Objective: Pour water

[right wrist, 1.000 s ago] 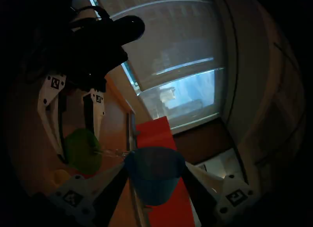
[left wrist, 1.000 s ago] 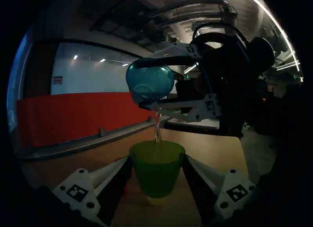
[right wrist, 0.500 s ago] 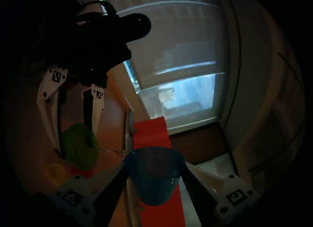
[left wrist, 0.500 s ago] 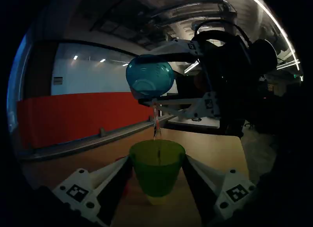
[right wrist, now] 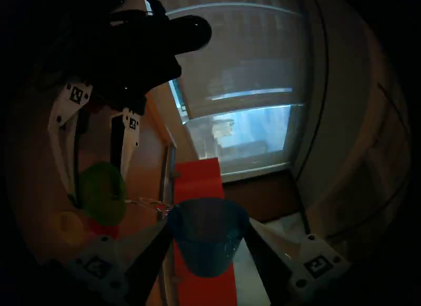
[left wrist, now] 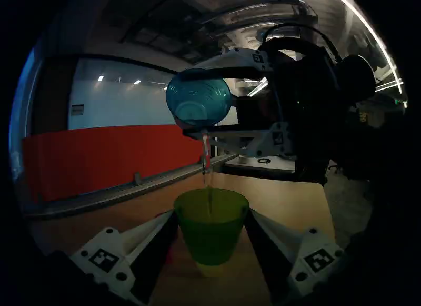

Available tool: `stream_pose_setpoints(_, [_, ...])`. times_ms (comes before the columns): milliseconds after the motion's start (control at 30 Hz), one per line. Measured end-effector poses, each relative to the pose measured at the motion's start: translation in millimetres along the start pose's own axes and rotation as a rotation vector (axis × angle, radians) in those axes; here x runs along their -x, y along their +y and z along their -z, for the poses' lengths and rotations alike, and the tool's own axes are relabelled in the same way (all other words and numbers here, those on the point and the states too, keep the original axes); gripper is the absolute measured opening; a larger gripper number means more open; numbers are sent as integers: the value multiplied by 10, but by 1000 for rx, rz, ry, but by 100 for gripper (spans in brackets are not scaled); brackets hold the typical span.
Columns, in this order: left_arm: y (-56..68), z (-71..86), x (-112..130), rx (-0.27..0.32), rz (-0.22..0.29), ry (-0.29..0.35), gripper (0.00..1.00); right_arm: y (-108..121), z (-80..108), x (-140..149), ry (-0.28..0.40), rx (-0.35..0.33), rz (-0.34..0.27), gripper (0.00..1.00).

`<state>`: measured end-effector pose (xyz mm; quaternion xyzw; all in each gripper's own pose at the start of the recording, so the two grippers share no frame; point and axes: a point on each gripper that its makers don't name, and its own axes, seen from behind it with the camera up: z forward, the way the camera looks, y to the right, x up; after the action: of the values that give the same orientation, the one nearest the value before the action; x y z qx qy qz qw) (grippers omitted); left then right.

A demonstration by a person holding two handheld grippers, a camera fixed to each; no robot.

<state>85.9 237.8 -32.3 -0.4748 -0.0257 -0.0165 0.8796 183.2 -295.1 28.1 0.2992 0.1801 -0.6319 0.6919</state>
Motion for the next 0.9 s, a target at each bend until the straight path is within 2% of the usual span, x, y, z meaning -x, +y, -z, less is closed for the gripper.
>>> stream_pose_setpoints(900, [-18, -20, -28, -2, 4, 12, 86, 111, 1, -119, 2, 21, 164, 90])
